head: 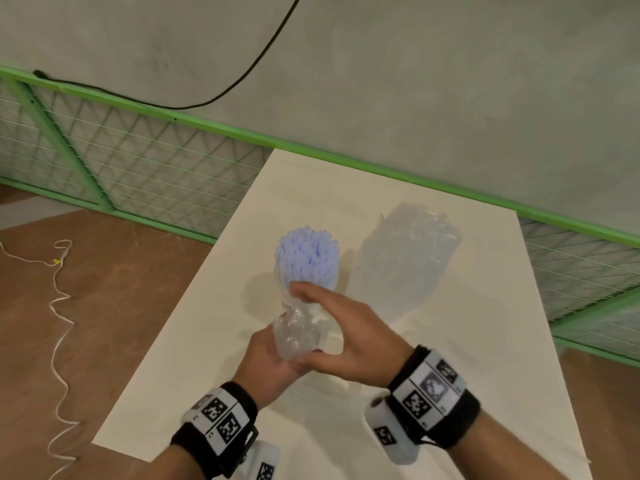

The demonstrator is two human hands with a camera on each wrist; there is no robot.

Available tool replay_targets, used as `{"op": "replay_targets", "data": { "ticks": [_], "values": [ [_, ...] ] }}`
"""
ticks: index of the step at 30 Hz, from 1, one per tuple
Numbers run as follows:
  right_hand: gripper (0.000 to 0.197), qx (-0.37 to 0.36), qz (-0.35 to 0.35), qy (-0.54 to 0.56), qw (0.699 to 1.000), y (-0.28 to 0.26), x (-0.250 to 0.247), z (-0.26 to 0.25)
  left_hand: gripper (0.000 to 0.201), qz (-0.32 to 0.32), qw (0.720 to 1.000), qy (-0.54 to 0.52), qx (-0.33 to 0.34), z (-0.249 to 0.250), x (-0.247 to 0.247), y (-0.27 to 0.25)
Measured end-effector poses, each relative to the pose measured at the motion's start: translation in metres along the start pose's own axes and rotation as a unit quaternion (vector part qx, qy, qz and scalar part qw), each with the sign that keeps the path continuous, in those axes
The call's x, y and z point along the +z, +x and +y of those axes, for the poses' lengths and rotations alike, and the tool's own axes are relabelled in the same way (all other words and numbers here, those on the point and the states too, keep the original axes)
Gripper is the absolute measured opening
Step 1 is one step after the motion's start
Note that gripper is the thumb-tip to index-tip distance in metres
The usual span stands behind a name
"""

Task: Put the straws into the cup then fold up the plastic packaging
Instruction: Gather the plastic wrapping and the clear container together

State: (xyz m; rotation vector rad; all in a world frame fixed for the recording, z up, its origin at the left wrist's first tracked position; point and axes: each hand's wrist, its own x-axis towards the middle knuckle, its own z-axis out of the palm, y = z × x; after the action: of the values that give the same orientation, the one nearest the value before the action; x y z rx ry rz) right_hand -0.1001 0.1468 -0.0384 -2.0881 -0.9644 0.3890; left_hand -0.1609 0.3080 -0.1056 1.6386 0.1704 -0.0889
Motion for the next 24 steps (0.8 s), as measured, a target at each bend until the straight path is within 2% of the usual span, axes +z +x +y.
{"op": "replay_targets", "data": {
  "ticks": [3,7,13,20,24],
  "values": [
    [0.069,0.013,0.034,0.035,0.999,-0.002,0.014,0.01,0.036,-0.012,1.0,-0.003,0.013,0.004,0.002,0.0],
    [0.054,0.01,0.103,0.056,0.993,-0.008,0.021,0.015,0.034,-0.02,1.0,-0.021,-0.002,0.002,-0.001,0.001],
    [0.035,0.034,0.22,0.1,0.97,-0.014,0.033,0.02,0.034,-0.035,0.998,-0.047,-0.017,0.011,-0.002,0.002],
    [0.034,0.063,0.218,0.165,0.96,-0.019,0.033,0.02,0.036,-0.075,0.996,-0.039,-0.029,0.012,-0.005,0.004],
    [0.029,0.07,0.269,0.19,0.942,-0.021,0.03,0.021,0.04,-0.038,0.999,0.002,-0.024,0.004,-0.004,0.006]
  ]
}}
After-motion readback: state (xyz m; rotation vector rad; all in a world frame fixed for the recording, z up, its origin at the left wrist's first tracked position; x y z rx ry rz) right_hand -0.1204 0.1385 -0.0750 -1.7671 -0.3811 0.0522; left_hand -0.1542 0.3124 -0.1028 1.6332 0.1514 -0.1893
